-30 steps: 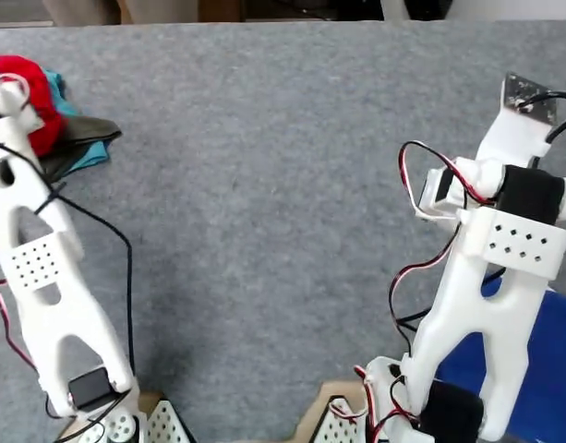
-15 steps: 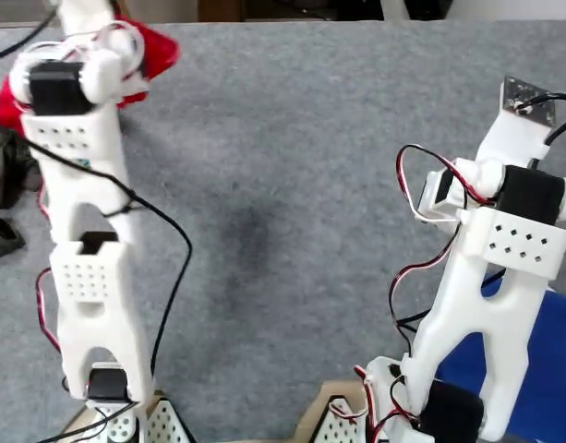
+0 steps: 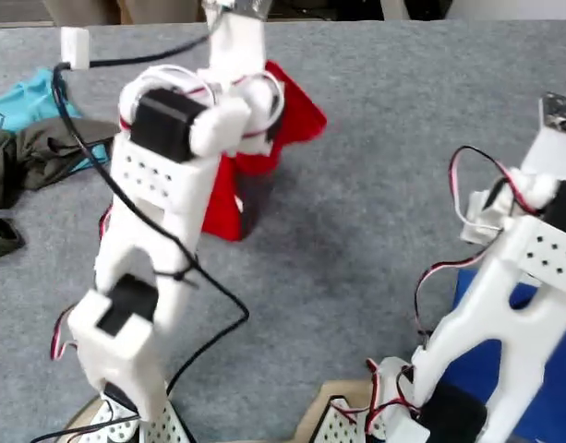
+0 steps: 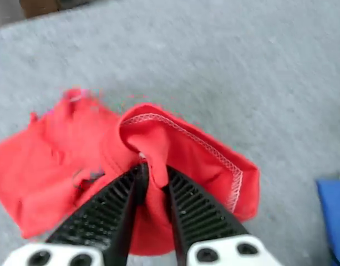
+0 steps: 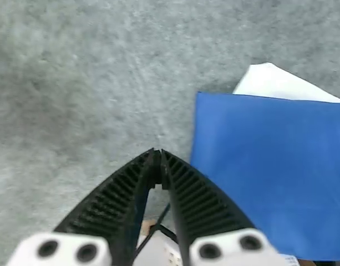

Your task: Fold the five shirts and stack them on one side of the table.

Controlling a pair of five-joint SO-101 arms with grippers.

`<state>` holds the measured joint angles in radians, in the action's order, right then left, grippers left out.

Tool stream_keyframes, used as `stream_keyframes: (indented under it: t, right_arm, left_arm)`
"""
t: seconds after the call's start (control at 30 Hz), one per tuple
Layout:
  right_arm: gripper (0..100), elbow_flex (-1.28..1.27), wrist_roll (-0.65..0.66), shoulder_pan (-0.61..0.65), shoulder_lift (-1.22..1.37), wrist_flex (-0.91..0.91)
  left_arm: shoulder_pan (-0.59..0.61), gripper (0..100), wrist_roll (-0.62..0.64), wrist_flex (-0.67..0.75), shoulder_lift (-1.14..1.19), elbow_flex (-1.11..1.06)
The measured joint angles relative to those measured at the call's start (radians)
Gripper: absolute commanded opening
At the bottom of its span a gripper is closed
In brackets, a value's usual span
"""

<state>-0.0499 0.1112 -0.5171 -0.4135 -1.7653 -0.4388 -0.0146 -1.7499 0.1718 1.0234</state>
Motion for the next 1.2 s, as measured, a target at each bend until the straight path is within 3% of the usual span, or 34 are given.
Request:
stream_keyframes:
  t: [0.37, 0.6, 0.73, 0.87, 1.0, 1.2]
  right_arm:
    - [0.9, 0.000, 0.043, -0.058, 0.000, 0.000]
    - [0.9, 0.000, 0.043, -0.058, 0.000, 0.000]
    - [0.9, 0.000, 0.043, -0.058, 0.000, 0.000]
    - [0.9, 0.000, 0.043, -0.058, 0.000, 0.000]
    - [0.9, 0.000, 0.043, -0.041, 0.000, 0.000]
    - [0.9, -0.051, 0.043, 0.126, 0.000, 0.000]
  left_arm:
    - [-0.181, 3, 0.091, 0.058, -0.284, -0.499]
    - [-0.184, 27, 0.230, 0.166, -0.419, -0.816]
    - [-0.175, 29, 0.282, 0.175, -0.532, -0.868]
    - [0.017, 29, 0.269, 0.232, -0.629, -0.867]
    - [0.292, 29, 0.256, 0.394, -0.618, -0.939]
    - [0.611, 29, 0.213, 0.634, -0.448, -1.134]
